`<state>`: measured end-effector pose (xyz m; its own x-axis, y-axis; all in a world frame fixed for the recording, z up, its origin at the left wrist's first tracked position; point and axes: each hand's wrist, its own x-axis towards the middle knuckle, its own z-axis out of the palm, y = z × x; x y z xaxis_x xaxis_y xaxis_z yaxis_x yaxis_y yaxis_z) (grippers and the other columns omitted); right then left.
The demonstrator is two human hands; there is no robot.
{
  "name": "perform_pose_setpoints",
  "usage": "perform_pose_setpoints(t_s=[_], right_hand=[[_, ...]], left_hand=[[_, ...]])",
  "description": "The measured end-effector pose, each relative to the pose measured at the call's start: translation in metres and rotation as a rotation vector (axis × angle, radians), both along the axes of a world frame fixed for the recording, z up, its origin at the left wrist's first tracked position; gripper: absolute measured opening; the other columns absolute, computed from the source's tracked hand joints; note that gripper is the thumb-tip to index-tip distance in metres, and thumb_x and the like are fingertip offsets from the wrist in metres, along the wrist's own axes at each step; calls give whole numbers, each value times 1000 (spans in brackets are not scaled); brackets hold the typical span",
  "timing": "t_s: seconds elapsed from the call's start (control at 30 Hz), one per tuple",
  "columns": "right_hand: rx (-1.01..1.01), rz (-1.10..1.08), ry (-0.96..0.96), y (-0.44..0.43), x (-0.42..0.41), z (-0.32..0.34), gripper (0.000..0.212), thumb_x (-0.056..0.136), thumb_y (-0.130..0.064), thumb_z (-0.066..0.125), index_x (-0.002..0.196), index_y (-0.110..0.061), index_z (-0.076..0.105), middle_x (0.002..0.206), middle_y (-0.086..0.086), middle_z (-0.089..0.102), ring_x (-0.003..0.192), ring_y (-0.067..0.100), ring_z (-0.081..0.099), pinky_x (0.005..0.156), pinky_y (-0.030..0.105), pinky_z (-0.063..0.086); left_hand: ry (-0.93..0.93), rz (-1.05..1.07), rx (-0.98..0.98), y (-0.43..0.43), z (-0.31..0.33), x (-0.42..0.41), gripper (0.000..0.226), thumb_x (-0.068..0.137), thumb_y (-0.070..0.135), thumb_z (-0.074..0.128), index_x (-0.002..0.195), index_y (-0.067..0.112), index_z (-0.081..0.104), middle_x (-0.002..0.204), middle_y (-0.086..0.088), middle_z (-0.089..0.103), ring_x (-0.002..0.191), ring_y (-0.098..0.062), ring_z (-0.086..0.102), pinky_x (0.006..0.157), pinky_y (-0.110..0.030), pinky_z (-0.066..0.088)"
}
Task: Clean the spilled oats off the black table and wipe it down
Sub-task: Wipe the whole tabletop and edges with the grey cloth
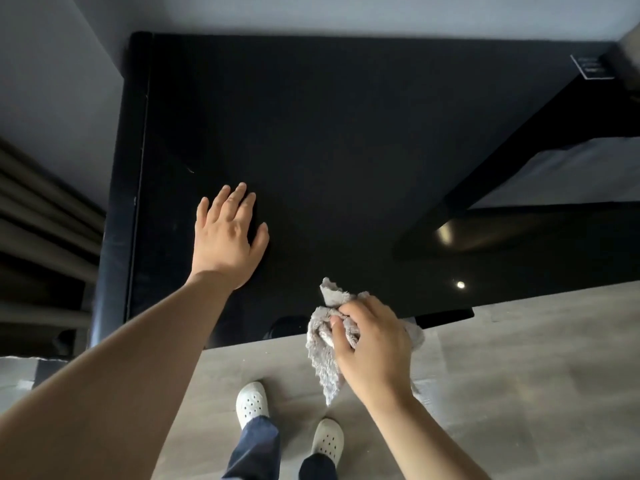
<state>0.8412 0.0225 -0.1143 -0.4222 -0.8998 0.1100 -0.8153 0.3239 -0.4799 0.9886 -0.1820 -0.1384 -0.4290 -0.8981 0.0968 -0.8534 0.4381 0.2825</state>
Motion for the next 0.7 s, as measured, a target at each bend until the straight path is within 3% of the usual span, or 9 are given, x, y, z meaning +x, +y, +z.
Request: perform_pose_setpoints(t_s=[0.13,0.3,0.43,0.57,0.7], right_hand=[[104,0,-108,16,8,10,11,80,-40,57,76,-32,63,73,-15,55,62,3,49,45,6,30],[-20,-53,-109,-29,-10,39,5,85,-27,66,82,-24,67,76,-14,56,64,2,54,52,7,37],[-72,-115,-96,-83,-14,61,6,86,-29,66,84,-24,68,79,-12,59,68,5,56,53,8,35],[-106,-100,-121,-121,-16,61,8,87,-29,65,85,-23,68,81,-11,60,71,5,56,57,13,41],[-151,-107,-168,-163,-20,58,8,88,-27,65,86,-20,68,81,-10,60,71,7,57,59,23,46]], left_hand=[[-19,-1,16,0,6,-1,56,94,41,38,140,9,45,150,-10,36,141,-29,26,117,-49,15],[64,-22,65,-1,15,11,53,91,42,42,129,9,57,142,-9,48,136,-27,36,116,-48,18],[86,-78,32,-19,26,29,55,90,44,35,126,11,60,134,-5,55,130,-24,44,114,-45,22],[-10,-52,126,-49,28,35,62,96,41,44,148,9,30,156,-9,23,145,-27,15,119,-43,9],[-48,-63,169,-81,17,32,71,97,45,37,152,8,10,160,-7,-2,147,-20,-7,119,-35,-4]])
